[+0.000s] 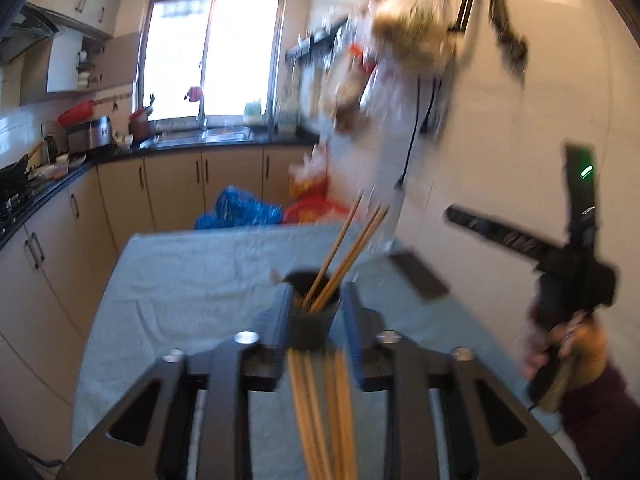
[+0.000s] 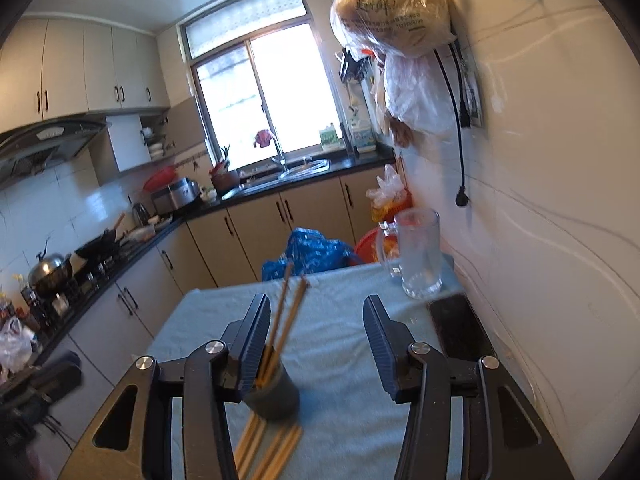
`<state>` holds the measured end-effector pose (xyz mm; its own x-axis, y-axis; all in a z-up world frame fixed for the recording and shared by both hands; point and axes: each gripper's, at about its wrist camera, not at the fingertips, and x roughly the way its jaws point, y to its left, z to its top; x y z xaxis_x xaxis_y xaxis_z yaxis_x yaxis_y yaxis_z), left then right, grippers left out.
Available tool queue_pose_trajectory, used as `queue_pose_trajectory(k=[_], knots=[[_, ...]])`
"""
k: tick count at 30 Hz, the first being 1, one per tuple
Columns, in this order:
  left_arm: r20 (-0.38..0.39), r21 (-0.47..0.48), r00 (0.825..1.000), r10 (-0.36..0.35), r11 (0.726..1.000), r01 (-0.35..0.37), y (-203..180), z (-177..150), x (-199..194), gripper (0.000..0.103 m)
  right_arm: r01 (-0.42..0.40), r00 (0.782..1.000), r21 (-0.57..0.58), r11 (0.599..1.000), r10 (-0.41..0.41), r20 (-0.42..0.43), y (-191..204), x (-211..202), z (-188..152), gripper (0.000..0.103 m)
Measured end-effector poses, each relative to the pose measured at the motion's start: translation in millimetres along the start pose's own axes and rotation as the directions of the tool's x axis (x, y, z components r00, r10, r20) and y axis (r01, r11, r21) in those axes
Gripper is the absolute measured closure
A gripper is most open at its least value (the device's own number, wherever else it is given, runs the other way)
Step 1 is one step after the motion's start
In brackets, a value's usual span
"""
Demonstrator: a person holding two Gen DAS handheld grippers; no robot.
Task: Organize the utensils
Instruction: 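Open both grippers to release the chopsticks into the cup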
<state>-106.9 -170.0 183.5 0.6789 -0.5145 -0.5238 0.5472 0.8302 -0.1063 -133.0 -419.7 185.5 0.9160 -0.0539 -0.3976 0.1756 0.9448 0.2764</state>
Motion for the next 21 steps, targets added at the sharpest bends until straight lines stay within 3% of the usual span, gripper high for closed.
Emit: queue_pose_trajectory(k=[7, 8, 16, 21], knots=[[-0.141, -0.034, 0.990, -0.006, 0.999, 0.001, 20, 5, 67, 0.095, 0.029, 0.998, 0.075, 0.997, -0.024, -0.066, -27, 11, -21, 0.050], [-0.142, -0.034, 0.990, 0.010, 0.999, -0.015, 22, 9, 74, 0.099, 0.033, 0.997, 0.079, 0.996, -0.028, -0.068, -30, 11, -22, 0.050], [-0.113, -0.060, 0.987, 0.113, 0.991, -0.120, 36, 53, 127, 0.100, 0.064, 0.990, 0.064, 0.996, -0.055, -0.127, -39, 29, -35, 0.050], [-0.128, -0.122, 0.986, 0.108, 0.985, -0.124, 47, 68, 149, 0.099, 0.040, 0.981, 0.063, 0.997, -0.027, -0.194, -32, 48, -51, 0.050]])
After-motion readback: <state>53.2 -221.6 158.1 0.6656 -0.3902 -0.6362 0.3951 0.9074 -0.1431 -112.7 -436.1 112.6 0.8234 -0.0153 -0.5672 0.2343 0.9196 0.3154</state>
